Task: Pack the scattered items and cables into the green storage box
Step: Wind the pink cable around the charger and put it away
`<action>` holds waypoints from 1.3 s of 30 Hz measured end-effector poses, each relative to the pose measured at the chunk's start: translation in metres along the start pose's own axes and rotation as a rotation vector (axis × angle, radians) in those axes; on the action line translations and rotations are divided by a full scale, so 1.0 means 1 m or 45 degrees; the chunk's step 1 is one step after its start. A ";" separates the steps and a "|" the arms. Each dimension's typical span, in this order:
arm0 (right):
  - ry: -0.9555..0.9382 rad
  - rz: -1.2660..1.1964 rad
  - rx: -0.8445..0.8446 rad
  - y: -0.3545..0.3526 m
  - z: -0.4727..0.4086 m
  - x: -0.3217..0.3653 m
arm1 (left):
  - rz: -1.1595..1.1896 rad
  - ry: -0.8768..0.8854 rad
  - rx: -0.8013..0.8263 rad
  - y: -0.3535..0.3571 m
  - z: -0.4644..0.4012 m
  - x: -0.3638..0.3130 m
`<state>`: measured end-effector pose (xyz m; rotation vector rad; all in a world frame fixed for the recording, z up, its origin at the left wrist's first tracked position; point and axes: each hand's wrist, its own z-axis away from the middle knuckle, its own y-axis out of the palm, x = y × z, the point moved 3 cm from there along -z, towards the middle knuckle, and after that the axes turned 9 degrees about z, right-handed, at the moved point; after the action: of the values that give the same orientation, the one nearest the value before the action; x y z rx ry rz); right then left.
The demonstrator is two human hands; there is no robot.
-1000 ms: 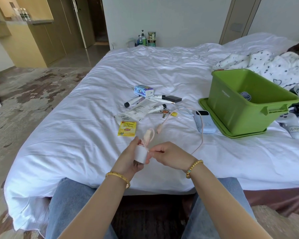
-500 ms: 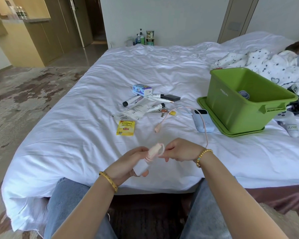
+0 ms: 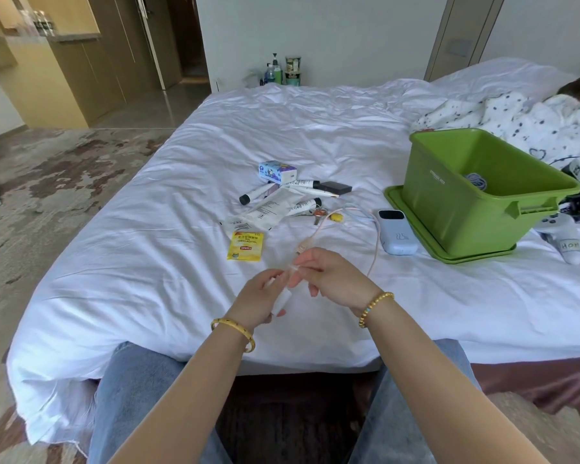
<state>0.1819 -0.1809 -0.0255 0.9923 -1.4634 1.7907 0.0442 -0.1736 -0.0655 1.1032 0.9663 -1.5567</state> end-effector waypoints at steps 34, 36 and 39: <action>0.001 0.255 0.223 0.001 0.002 -0.012 | 0.640 0.109 0.009 -0.015 -0.001 0.003; 0.039 0.262 0.234 -0.005 0.001 -0.017 | 0.691 0.123 0.086 -0.021 -0.001 -0.001; 0.052 0.318 0.170 -0.014 -0.002 -0.026 | 0.530 0.097 0.241 -0.025 0.000 -0.001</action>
<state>0.2070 -0.1760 -0.0408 0.8616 -1.5131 2.0974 0.0200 -0.1672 -0.0625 1.4037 0.5952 -1.2871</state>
